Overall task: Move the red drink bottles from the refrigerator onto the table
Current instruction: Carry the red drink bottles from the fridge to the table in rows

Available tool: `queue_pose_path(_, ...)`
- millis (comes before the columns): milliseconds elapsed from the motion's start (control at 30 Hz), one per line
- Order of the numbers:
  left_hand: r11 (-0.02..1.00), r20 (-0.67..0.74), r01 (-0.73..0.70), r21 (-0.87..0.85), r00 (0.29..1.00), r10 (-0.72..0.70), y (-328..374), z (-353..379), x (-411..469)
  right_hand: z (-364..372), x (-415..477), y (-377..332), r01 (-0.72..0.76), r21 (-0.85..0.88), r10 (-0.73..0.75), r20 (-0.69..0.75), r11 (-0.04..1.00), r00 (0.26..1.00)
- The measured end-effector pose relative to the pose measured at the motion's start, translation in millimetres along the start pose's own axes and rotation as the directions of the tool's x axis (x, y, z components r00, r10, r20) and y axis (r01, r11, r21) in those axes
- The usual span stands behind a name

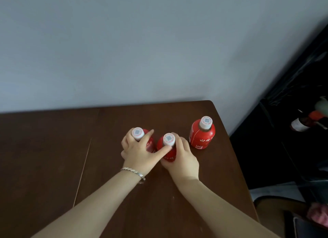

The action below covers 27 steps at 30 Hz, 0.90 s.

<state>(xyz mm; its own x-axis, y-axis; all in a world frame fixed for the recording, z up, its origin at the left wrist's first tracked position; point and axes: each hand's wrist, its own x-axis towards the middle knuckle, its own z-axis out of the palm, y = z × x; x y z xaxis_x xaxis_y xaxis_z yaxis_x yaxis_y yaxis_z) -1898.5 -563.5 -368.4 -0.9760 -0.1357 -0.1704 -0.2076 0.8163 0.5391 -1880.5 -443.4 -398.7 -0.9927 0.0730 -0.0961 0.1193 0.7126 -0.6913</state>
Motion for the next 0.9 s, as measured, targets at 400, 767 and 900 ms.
queue_pose_path(400,0.981,0.091,-0.148,-0.124,0.983,0.160,5,20,15,7,-5,8,-0.120,0.198,0.178,-0.312,0.973,0.933)
queue_pose_path(767,0.983,0.033,-0.162,-0.083,0.986,0.165,19,43,34,-62,38,58,-0.114,0.260,0.162,-0.172,0.959,0.972)
queue_pose_path(900,0.981,0.018,-0.170,-0.094,0.985,0.173,19,48,34,-61,39,61,-0.127,0.190,0.168,-0.219,0.974,0.961)
